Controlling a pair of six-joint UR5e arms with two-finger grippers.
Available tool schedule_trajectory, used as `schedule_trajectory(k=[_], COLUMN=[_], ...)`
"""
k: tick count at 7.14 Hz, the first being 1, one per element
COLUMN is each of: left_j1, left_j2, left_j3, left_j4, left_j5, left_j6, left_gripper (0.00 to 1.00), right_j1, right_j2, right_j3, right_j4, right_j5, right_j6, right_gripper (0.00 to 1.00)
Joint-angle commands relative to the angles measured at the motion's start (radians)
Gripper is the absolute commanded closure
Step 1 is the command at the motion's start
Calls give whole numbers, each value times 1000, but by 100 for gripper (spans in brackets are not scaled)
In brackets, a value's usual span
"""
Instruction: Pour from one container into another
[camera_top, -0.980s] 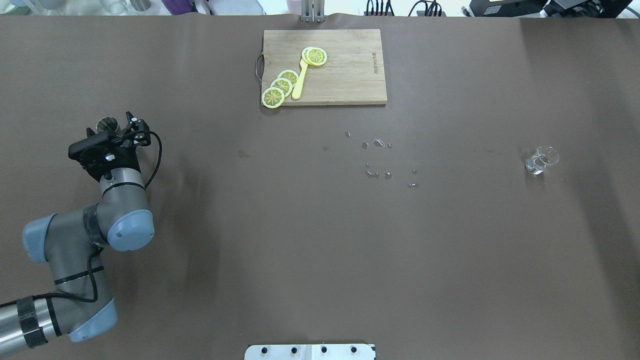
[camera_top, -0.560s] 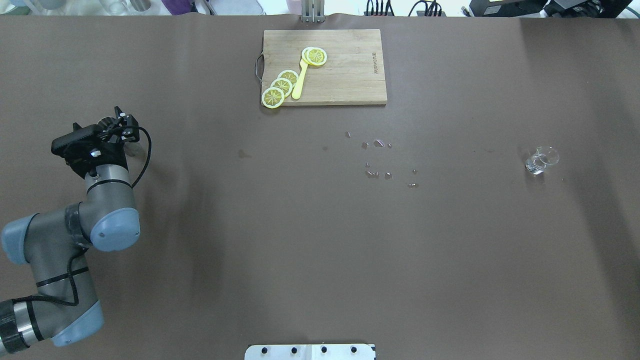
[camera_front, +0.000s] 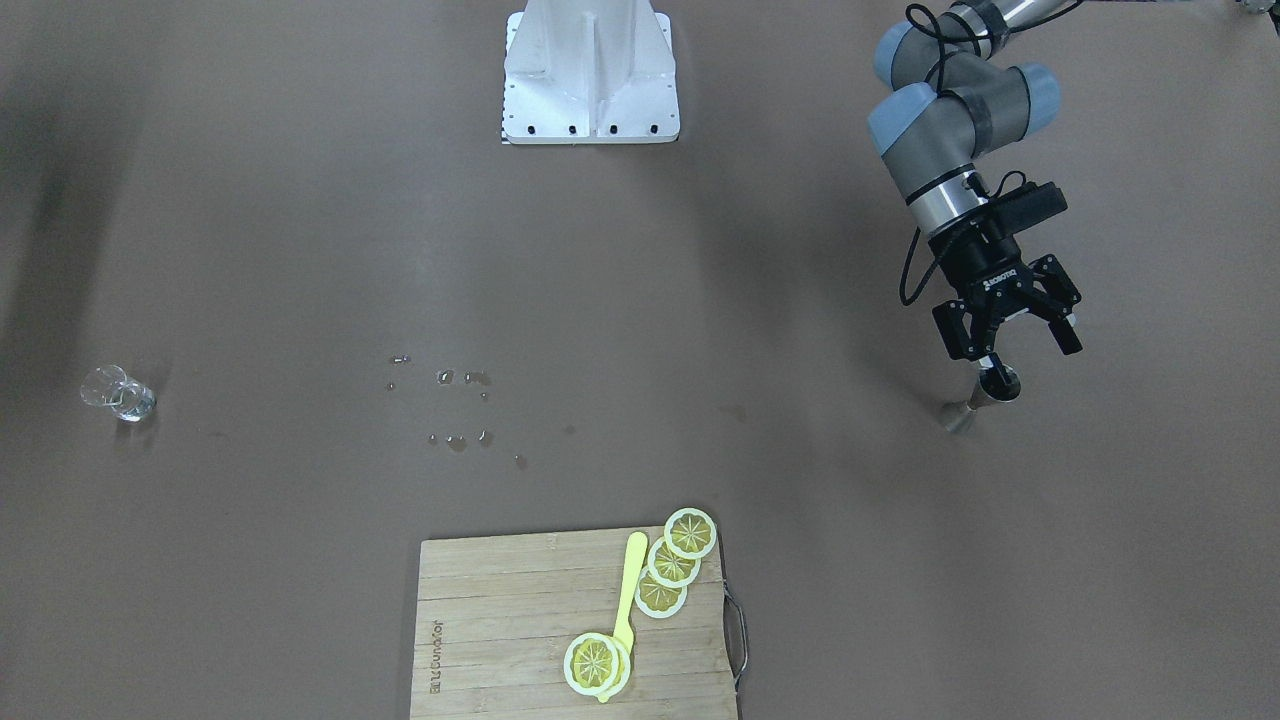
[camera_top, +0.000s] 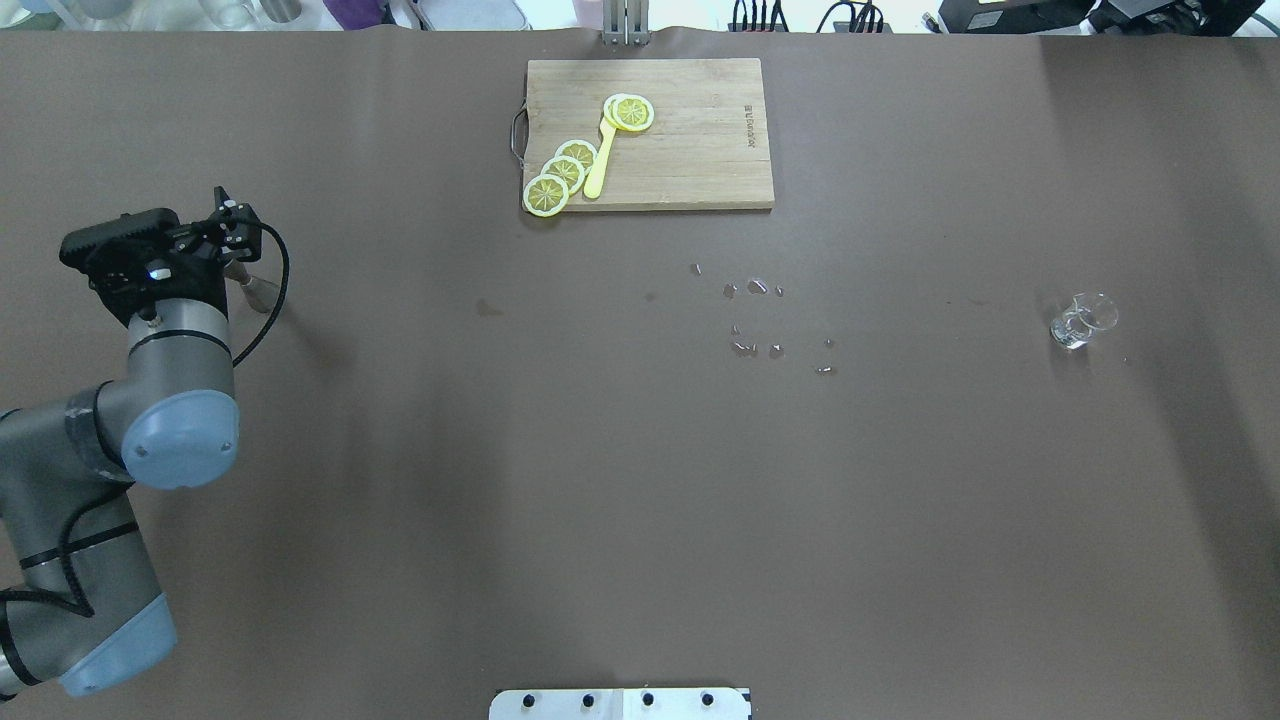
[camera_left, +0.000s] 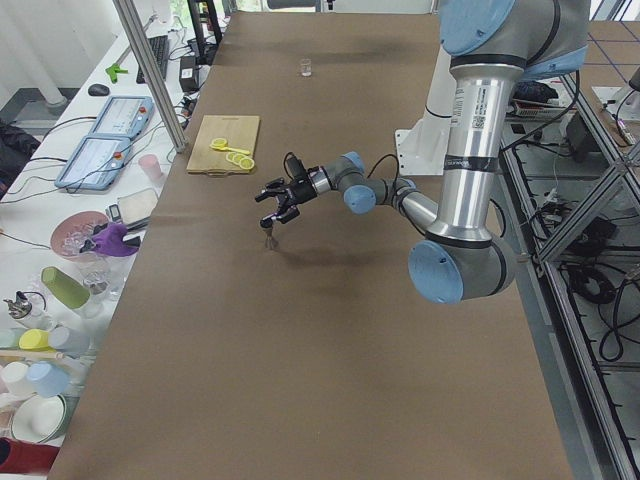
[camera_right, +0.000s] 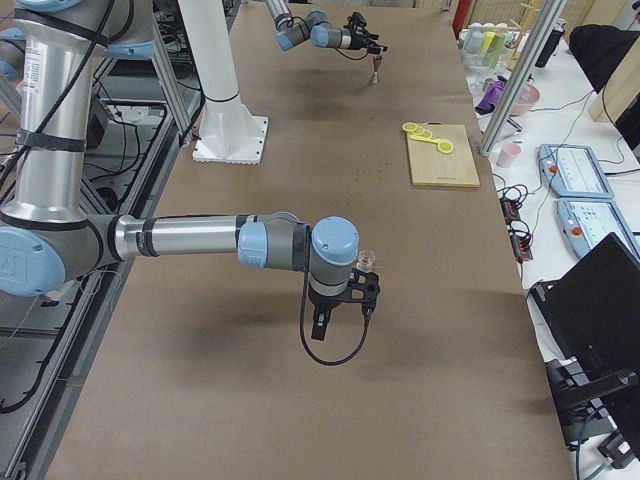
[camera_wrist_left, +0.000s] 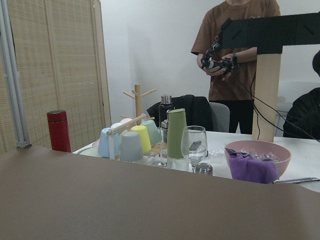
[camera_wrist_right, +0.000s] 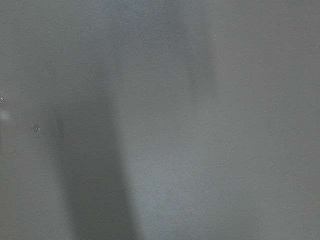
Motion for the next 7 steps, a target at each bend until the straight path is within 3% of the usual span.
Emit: schedule_trajectory(k=[1,4,7], left_j1=[-76,-123,-182], left_j2=[-5,-5,-35], left_j3=[-95,-178,-172], left_j4=[-44,-99,-115], left_j5=[-93,-347,-742], left_j6=[271,554,766], left_gripper=[3,3,3], right_j1=[0,0,0], right_j2=[0,0,-1], right_j3=[12,14,12], right_j4=[-2,0,14], right_j5=[0,2,2], right_j6=[0,2,2], right_gripper=[0,0,0])
